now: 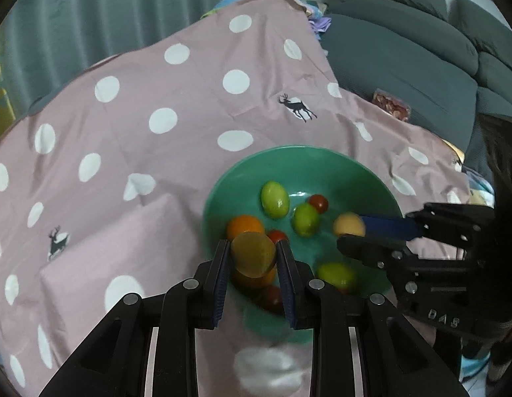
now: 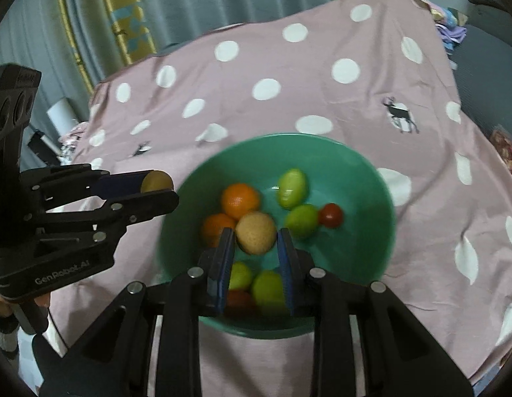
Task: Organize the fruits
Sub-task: 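Carry both tan fruits over the green bowl, then open both tools to drop the tan fruits into the bowl and withdraw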
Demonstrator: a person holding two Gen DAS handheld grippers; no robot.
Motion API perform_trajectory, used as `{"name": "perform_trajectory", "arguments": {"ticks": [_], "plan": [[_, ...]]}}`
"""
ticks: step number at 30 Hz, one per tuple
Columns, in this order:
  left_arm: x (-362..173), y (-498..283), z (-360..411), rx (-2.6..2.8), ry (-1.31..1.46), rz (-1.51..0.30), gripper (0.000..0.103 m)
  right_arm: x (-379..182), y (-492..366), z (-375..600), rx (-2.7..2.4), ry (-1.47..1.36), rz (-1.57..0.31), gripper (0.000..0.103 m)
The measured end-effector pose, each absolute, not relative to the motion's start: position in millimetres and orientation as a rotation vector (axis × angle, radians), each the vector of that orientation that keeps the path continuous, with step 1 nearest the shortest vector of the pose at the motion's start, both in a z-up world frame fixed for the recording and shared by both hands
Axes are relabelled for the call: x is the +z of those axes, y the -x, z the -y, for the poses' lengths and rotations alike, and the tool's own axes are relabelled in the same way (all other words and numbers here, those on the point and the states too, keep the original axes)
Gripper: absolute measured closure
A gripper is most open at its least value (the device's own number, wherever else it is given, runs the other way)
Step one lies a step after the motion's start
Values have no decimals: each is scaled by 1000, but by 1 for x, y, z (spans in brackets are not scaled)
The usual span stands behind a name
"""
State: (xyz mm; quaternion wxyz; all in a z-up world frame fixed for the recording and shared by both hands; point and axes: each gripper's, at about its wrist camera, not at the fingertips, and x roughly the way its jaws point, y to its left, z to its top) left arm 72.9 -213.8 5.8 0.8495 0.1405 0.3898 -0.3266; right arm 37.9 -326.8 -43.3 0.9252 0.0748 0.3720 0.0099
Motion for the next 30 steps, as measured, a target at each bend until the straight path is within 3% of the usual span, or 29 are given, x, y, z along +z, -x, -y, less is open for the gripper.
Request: {"name": "perform_trajectory", "arguments": {"ticks": [3, 4, 5, 6, 7, 8, 9, 16, 19, 30], "plan": [[7, -77, 216, -666, -257, -840, 75, -41, -33, 332, -7, -142, -763, 69], [9, -77, 215, -652, -246, -842, 68, -40, -32, 334, -18, -135, -762, 58], [12, -76, 214, -638, -238, -841, 51, -38, -29, 335, -39, -121, -761, 49], [15, -75, 212, -619, -235, -837, 39, -36, -26, 335, -48, -113, -758, 46], [19, -74, 210, -594, -235, -827, 18, -34, -24, 335, -59, -103, -755, 43], [23, -73, 208, -578, -233, -816, 7, -32, -21, 335, -65, -93, -755, 38], [28, -70, 205, -565, -227, -811, 4, -31, -18, 335, -70, -82, -755, 35], [60, -52, 203, -548, -212, -778, 1, -14, 4, 334, -76, -47, -754, 15], [66, -46, 207, -576, -197, -778, 1, -6, 12, 334, -72, -23, -750, 11], [76, -44, 210, -495, -170, -756, 1, -3, 21, 343, -71, -44, -748, 11]]}}
